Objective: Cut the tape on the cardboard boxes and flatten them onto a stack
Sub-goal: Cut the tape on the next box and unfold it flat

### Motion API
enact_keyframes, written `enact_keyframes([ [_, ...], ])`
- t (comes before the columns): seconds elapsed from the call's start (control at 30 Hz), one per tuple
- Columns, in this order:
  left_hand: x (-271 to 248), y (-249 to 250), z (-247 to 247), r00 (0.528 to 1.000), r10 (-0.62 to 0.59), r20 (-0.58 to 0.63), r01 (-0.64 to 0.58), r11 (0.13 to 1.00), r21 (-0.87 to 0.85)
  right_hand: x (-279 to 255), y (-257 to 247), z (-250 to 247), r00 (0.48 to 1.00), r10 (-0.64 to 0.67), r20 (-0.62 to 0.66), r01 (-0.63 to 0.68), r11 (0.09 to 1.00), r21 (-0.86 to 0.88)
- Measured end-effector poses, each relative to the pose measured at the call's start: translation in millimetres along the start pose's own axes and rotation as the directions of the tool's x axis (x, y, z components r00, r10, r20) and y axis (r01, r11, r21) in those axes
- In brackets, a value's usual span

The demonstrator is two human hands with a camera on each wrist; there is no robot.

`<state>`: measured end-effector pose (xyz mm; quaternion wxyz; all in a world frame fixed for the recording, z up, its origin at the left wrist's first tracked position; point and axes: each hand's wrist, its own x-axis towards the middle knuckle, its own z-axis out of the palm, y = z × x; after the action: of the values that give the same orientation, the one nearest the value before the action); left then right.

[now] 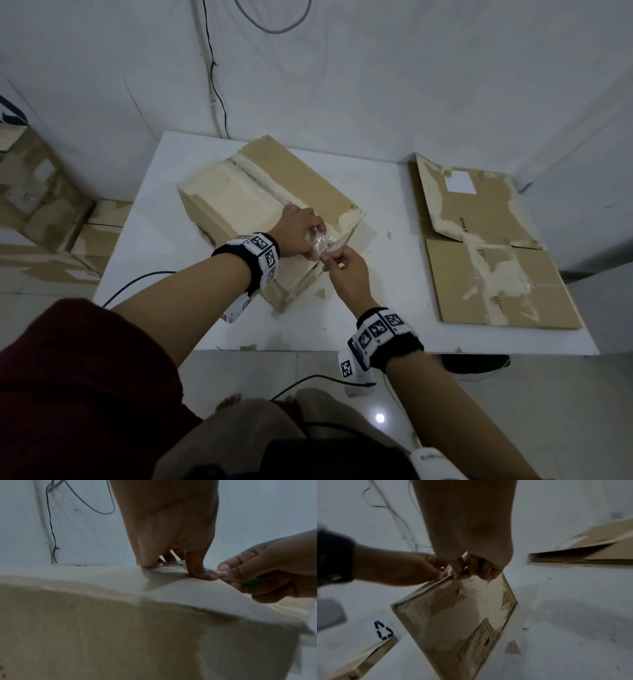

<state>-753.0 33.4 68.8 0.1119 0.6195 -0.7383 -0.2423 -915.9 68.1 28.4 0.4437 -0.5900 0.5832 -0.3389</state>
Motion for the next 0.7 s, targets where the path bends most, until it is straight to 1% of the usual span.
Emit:
enact_keyframes([
  [0.07,-1,-1,-2,1.0,0.007,0.004,-0.007,1.0,-0.019,-2,0,4,1.0,0.005,-0.007,-0.005,1.0,0.005],
  [0.17,-2,-2,-9,0.998,0.011,0.069,-0.01,1.0,-0.02,-8,5,1,1.0,-0.014,0.02,0.013,0.999,0.034],
  [0.2,-2,-1,-12,0.995,0.007,0.1,-0.006,1.0,-0.012,-10,7,-3,1.0,-0.019,0.009,0.019,0.999,0.046],
  [0.23,-3,0,-15,0.991,0.003,0.132,-0.004,1.0,0.002,-11,9,-9,0.999,-0.015,-0.036,0.018,0.998,0.063],
  [0.27,-5,1,-18,0.987,-0.004,0.162,0.001,1.0,0.021,-11,10,-15,0.994,-0.003,-0.11,0.012,0.996,0.083],
  [0.33,-10,5,-19,0.978,-0.022,0.206,0.004,0.996,0.084,-6,6,-27,0.971,0.014,-0.239,0.011,0.995,0.099],
  [0.4,-15,4,-14,0.979,-0.016,0.203,-0.006,0.994,0.109,3,-6,-32,0.962,-0.059,-0.265,0.08,0.994,0.069],
  [0.47,-22,0,-10,0.986,-0.001,0.164,-0.005,0.999,0.036,11,-19,-26,0.963,-0.167,-0.213,0.173,0.985,0.01],
  [0.53,-27,2,-12,0.989,0.012,0.148,-0.012,1.0,-0.004,14,-25,-15,0.971,-0.215,-0.109,0.21,0.976,-0.049],
  [0.57,-28,5,-14,0.988,0.008,0.155,-0.012,1.0,0.024,14,-25,-10,0.974,-0.218,-0.058,0.214,0.974,-0.078],
  [0.63,-34,11,-17,0.989,-0.016,0.15,-0.009,0.987,0.161,11,-21,-4,0.977,-0.21,0.021,0.211,0.971,-0.113],
  [0.7,-40,11,-13,0.995,-0.03,0.093,0.002,0.957,0.29,10,-14,-4,0.98,-0.18,0.079,0.191,0.969,-0.155],
])
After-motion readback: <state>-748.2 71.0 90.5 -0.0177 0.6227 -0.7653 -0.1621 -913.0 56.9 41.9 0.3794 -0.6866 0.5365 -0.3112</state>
